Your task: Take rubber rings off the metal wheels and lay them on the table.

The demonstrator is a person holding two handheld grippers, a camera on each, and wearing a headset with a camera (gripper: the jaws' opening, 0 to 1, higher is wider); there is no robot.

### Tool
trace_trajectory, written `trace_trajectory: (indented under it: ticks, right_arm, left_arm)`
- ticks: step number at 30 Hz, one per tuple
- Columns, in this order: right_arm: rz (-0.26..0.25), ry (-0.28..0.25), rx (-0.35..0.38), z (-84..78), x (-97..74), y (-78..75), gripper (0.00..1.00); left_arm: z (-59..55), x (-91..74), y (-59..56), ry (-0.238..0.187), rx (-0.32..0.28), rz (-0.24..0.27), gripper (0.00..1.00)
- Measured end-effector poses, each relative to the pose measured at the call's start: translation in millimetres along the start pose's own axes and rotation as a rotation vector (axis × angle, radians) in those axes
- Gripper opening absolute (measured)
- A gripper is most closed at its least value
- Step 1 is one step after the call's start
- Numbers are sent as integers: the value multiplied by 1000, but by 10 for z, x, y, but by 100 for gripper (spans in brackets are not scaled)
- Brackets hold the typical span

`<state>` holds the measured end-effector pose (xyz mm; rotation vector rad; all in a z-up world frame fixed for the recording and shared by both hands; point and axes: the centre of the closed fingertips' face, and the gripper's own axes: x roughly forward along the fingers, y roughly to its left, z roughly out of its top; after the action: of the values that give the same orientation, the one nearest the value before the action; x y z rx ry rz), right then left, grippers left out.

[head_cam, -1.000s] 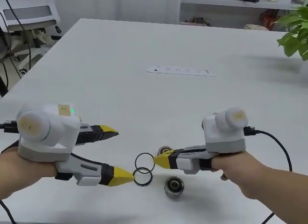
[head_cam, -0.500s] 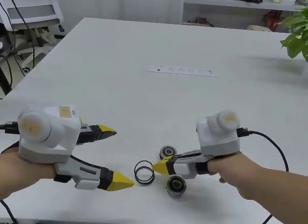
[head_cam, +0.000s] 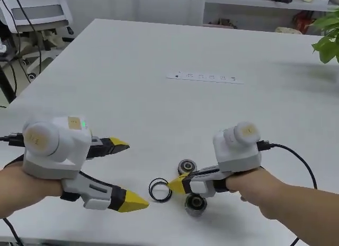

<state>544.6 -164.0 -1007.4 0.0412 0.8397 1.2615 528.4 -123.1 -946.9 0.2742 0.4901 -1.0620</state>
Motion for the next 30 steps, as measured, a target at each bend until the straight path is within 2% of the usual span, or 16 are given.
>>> trace_trajectory:
  ticks: [6,12,21,30]
  right_arm:
    - [-9,8,-11,-14,4,-20,0]
    - [-13,6,-21,-17,-10,-29,5]
    - [-5,-36,-37,93,-79,6,11]
    - [-27,-103,-67,275,-236,-45,13]
  left_arm:
    - [-9,13,-19,7,3,-9,84]
    - [-7,23,-19,12,6,-13,84]
    - [17,55,-37,21,15,-30,83]
    - [93,119,4,20,19,-35,82]
